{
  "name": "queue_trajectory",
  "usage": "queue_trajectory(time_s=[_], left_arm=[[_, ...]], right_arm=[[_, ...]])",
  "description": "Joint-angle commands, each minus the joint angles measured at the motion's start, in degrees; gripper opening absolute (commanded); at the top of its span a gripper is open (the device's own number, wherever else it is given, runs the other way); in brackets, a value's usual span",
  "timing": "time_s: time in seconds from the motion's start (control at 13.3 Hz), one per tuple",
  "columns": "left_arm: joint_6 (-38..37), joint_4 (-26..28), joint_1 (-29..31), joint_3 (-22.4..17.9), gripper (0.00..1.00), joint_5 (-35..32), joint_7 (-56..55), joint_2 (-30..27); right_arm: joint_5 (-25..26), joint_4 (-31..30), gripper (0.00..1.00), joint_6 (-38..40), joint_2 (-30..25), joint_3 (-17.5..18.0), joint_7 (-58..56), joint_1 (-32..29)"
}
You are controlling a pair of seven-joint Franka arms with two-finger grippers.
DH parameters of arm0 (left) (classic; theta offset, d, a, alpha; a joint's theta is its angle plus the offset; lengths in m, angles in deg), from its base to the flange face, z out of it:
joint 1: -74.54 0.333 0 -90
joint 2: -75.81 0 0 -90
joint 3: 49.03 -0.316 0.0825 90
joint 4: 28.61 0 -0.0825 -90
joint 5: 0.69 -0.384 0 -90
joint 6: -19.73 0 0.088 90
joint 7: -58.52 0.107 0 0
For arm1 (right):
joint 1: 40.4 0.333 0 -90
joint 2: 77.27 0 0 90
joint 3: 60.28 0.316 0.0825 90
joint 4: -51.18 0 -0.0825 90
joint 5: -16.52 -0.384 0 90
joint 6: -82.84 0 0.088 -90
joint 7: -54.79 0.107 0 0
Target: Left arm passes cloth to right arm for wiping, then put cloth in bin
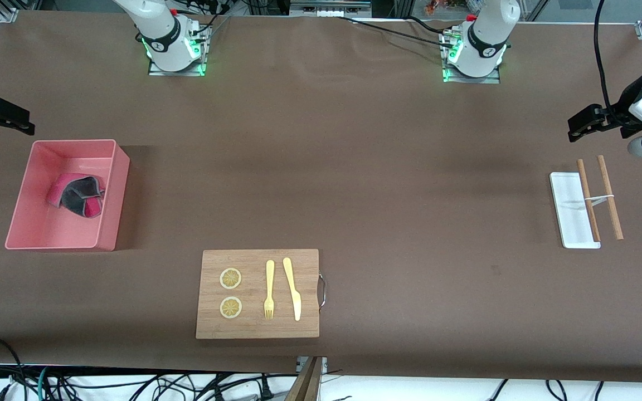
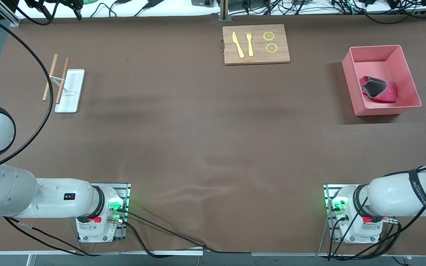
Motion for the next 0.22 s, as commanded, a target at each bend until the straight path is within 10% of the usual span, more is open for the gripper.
queue_trajectory(time_s=[0.0,0.15], left_arm=[[-0.6,-1.4,0.1,0.1,1.00,0.7,1.4,0.3],[-0.6,-1.4,0.1,0.1,1.00,0.7,1.3,0.3]], right_arm=[[-0.5,-1.5,1.00,0.9,-0.8,0.7,1.8,-0.7],[-1.0,-1.0,1.00,1.2,-0.6,0.6,1.6,-0.7]])
